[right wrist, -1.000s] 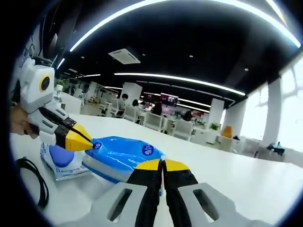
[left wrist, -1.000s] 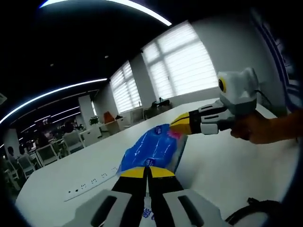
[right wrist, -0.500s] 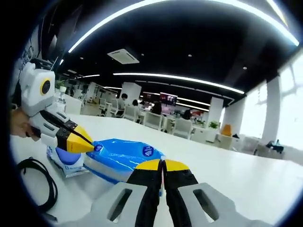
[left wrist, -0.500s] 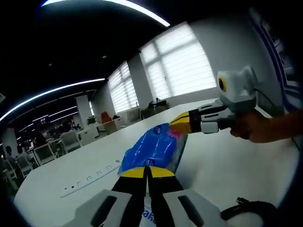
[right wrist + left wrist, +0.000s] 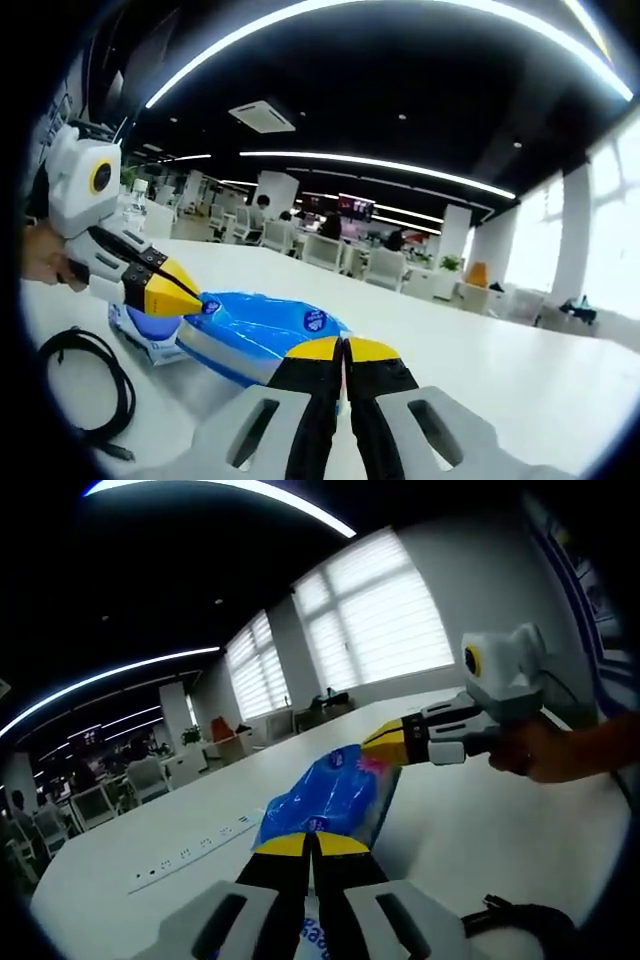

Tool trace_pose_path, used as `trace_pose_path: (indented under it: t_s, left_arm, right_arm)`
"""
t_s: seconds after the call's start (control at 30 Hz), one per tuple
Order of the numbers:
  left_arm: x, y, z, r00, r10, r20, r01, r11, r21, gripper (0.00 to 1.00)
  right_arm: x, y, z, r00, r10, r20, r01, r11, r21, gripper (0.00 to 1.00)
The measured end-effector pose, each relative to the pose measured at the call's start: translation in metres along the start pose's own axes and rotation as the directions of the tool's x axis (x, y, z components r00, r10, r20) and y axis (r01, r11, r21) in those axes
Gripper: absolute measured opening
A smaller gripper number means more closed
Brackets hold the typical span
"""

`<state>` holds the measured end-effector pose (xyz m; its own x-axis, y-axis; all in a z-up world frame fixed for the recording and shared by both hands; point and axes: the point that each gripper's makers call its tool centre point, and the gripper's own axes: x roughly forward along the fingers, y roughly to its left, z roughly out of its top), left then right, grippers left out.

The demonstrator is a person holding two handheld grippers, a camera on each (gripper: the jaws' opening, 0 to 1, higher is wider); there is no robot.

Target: Arrange the tabletop items into an orderly group along one side of the table until the central work area is clear of visible clutter.

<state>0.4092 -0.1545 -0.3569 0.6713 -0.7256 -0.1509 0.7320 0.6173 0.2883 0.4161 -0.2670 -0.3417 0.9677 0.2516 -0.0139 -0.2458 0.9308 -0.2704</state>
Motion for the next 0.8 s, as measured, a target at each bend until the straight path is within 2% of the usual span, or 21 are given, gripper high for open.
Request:
trace_pose_path:
  t_s: [0.3, 0.6, 0.8]
  left_arm:
    - [-0.003, -0.004, 0.002, 1.000, -0.007, 0.003, 0.007, 1.000, 0.004, 0.00]
    - [-0.008, -0.011, -0.008, 1.000, -0.024, -0.014, 0.024, 1.000, 0.006, 0.00]
    - [-0.009, -0.015, -0.008, 0.999, -0.030, -0.017, 0.030, 0.999, 0.010, 0.00]
  right_arm:
    - [-0.002, -0.001, -0.001, 1.000, -0.001, -0.004, 0.001, 1.000, -0.001, 0.00]
    - [-0.012, 0.009, -0.022, 0.999, 0.010, -0.040, -0.010, 1.000, 0.003, 0.00]
    - [-0.017, 0.010, -0.025, 0.999, 0.014, -0.044, -0.013, 1.000, 0.013, 0.00]
